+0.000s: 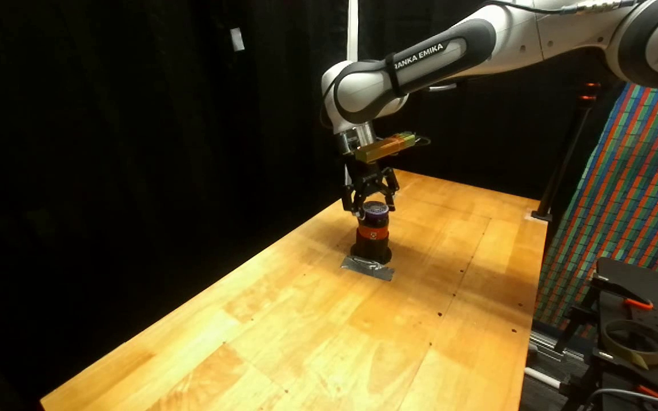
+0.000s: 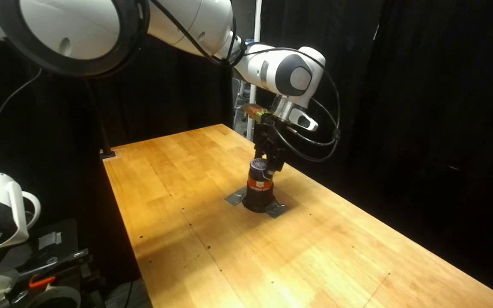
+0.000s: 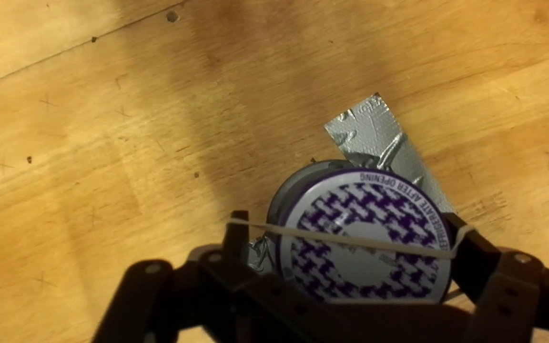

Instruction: Put the rubber band on the jar.

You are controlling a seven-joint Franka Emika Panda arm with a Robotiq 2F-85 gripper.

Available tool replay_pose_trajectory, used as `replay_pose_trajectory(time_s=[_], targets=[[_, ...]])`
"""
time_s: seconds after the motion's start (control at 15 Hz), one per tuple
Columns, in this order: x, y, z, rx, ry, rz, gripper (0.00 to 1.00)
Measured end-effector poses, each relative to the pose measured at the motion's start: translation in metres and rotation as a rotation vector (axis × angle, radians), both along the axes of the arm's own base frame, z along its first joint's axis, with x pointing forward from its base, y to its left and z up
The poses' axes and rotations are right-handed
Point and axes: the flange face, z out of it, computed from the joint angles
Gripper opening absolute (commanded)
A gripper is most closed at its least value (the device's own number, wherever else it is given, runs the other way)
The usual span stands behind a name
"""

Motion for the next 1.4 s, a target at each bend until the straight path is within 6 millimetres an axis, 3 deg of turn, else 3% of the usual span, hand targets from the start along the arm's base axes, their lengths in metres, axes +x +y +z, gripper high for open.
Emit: replay_pose_trajectory(time_s=[0.53, 1.4], targets=[[-0.020, -0.002, -0.002, 0.027, -0.069, -0.021, 1.00], [-0.095, -0.011, -0.014, 0.059, -0.270, -0.049, 1.00]])
